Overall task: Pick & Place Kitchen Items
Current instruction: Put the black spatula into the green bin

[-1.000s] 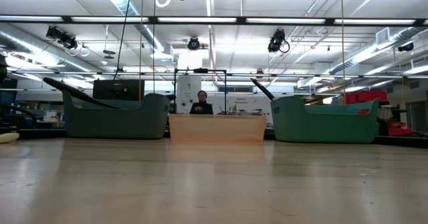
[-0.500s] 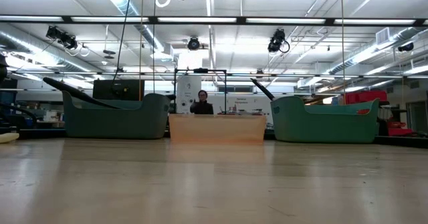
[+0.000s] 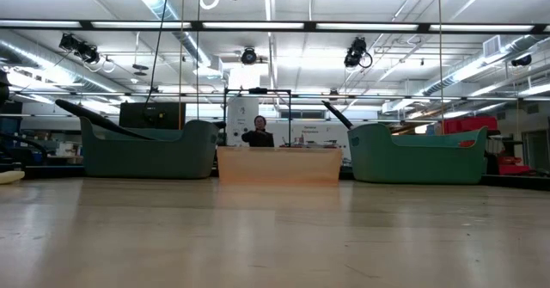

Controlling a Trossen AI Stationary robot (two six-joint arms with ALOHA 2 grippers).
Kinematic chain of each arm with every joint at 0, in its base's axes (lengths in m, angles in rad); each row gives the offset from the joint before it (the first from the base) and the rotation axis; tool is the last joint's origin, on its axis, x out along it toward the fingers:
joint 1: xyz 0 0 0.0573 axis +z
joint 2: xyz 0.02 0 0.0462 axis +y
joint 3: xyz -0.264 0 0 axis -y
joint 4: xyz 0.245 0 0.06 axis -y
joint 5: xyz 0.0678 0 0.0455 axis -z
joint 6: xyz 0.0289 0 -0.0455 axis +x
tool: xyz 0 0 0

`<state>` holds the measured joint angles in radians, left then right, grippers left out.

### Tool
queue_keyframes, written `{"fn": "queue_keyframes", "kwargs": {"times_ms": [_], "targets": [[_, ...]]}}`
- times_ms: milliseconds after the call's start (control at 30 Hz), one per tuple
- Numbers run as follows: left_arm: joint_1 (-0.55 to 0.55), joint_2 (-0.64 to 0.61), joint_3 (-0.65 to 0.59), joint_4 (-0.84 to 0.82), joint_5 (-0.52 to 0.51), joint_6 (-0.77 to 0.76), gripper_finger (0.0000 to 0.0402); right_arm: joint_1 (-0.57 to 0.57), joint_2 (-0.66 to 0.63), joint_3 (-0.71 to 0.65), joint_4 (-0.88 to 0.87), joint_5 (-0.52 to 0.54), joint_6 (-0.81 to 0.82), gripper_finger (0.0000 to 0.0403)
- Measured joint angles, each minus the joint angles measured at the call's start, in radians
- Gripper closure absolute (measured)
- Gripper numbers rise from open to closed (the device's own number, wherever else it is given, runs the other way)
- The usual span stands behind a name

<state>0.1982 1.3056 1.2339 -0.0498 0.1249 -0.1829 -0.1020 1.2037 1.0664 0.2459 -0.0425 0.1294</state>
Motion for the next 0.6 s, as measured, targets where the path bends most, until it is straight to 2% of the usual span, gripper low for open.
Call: {"fn": "queue_keyframes", "kwargs": {"times_ms": [267, 600], "targets": [[0.000, 0.000, 0.000, 0.017, 0.000, 0.000, 0.0281, 0.020, 0.041, 0.000, 0.020, 0.000, 0.001, 0.0140], [0.000, 0.000, 0.000, 0.019, 0.004, -0.017, 0.0282, 0.024, 0.083, 0.000, 0.155, 0.001, -0.007, 0.0140]]}}
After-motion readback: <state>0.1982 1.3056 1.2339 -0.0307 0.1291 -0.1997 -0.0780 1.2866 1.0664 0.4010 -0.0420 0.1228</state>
